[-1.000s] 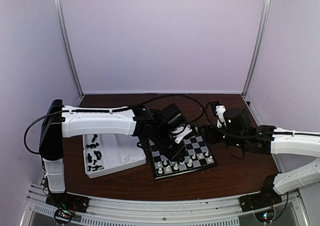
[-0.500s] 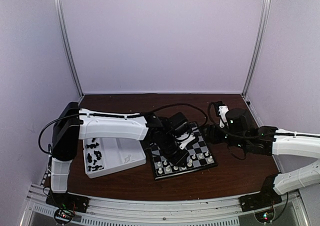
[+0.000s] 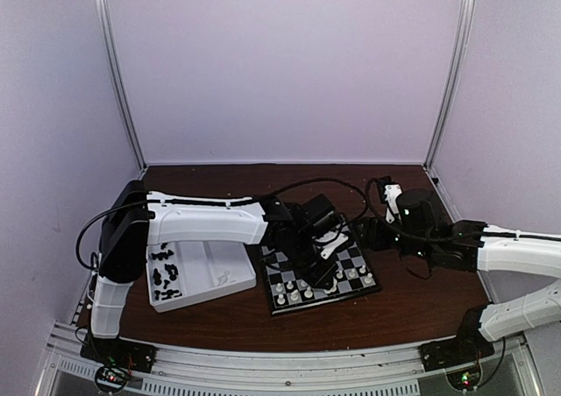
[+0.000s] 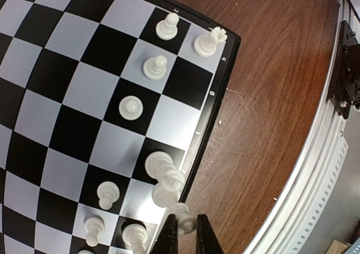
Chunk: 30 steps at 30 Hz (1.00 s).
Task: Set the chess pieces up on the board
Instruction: Place the chess piece on the chessboard.
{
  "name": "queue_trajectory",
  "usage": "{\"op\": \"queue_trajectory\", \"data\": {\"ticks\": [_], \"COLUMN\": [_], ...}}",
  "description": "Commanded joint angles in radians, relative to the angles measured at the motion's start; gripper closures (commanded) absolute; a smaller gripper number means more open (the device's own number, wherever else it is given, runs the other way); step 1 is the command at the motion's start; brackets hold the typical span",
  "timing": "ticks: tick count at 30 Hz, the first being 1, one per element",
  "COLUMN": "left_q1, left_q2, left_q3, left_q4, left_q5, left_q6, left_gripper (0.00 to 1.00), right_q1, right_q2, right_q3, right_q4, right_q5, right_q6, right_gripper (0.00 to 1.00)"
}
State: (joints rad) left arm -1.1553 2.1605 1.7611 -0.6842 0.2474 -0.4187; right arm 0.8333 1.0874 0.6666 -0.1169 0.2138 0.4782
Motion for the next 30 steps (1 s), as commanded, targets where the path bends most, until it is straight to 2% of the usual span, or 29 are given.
{"op": "queue_trajectory", "data": {"ticks": [1,30], "left_q1": [0.003,0.003], "left_q2": [0.007,0.017], "left_q3": [0.029,0.014], "left_q4": [-0.021,-0.049], "left_q5": [-0.017,-0.042], "left_q6": [0.023,0.031], "left_gripper": [0.97,0.97], "right_q1": [-0.008,-0.013], "right_q2": [0.0,0.0], "right_q3": [-0.015,-0.025], "right_q4": [0.008,0.019], "right_q5": [0.004,-0.009], "right_q6": [0.007,0.014], "right_gripper": [0.34,0.34]}}
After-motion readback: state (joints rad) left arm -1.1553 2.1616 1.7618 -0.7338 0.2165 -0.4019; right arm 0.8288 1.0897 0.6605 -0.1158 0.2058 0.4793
